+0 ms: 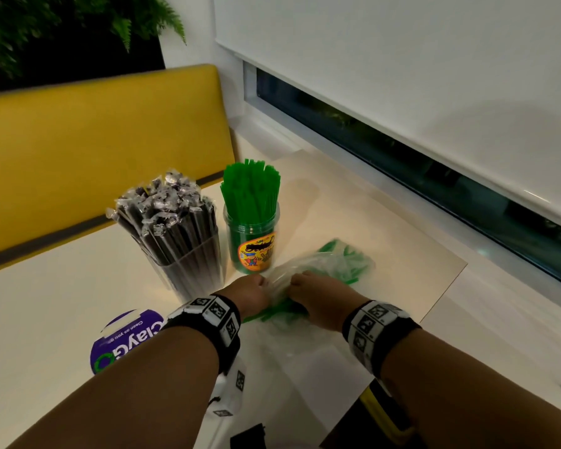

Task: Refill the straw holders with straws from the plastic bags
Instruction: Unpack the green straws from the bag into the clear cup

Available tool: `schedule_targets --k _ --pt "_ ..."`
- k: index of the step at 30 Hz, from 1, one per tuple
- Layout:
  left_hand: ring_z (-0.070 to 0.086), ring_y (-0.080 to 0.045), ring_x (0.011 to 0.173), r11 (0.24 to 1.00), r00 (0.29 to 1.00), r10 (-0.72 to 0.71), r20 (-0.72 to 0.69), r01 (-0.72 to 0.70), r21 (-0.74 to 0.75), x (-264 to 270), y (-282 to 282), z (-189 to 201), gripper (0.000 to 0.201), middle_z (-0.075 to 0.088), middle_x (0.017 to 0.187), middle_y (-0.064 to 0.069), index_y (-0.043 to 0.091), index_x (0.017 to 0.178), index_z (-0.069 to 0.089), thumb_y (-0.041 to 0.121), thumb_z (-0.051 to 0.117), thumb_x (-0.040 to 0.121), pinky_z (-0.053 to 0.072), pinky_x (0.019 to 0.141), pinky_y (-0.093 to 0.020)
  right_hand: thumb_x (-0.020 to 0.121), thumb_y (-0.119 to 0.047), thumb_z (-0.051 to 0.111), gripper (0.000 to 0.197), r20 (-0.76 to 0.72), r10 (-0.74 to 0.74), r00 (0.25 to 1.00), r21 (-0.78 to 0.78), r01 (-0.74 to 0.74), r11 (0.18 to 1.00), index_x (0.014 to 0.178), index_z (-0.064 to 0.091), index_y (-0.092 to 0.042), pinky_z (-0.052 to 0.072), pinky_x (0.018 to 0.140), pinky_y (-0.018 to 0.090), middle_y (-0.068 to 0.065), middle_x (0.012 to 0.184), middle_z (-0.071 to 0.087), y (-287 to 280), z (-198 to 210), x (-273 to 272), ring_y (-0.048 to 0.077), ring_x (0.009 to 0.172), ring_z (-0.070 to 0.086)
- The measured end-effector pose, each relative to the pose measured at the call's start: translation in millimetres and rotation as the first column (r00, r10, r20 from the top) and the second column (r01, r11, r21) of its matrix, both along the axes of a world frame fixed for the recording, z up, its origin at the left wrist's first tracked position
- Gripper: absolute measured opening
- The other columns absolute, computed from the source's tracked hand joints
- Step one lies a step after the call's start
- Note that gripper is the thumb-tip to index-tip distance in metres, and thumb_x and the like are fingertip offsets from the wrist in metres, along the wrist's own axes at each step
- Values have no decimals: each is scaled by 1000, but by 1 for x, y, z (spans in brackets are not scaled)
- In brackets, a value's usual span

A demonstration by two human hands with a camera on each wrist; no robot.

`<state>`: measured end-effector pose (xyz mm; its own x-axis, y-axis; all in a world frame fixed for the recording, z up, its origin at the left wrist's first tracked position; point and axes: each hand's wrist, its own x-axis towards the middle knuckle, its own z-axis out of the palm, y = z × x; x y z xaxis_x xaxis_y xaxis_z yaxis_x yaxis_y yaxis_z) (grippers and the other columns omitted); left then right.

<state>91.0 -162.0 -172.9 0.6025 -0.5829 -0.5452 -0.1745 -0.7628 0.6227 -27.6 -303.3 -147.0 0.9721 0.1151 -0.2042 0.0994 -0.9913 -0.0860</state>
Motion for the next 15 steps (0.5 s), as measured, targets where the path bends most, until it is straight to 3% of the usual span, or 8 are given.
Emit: schedule_targets --k 3,6,10,13,15 --pt "69 -25 91 993 982 80 -170 -94 -78 -2 -1 13 26 71 104 -9 20 96 69 39 68 79 59 85 -47 92 -16 58 14 27 -62 998 59 60 996 105 62 -15 50 81 35 5 101 63 -13 9 -3 25 94 59" --pt "67 -22 84 964 930 136 -342 -205 -173 2 -7 20 4 71 98 -8 18 93 67 19 67 90 58 84 -45 89 -6 58 10 101 -84 991 111 73 991 97 61 -11 49 79 36 9 93 64 -22 17 -4 28 87 59" --pt "67 -19 88 947 847 107 -520 -246 -206 8 -9 29 20 70 100 -4 14 112 66 5 56 97 58 86 -40 88 -2 54 12 93 -121 988 162 105 981 94 60 -9 48 79 37 9 92 62 -30 23 -1 27 86 58" --pt "65 -14 71 936 842 164 -514 -297 -189 8 -6 33 20 68 87 -3 14 97 65 0 51 98 60 61 -28 91 -5 52 14 63 -152 986 166 139 976 97 61 -13 49 83 37 6 95 64 -33 23 -1 26 89 58" --pt "62 -14 68 925 828 190 -527 -331 -187 4 -4 31 21 65 85 -5 13 95 63 -4 51 96 58 55 -26 92 -5 50 19 38 -191 981 177 182 967 102 63 -14 47 85 34 7 100 65 -32 22 0 26 94 59"
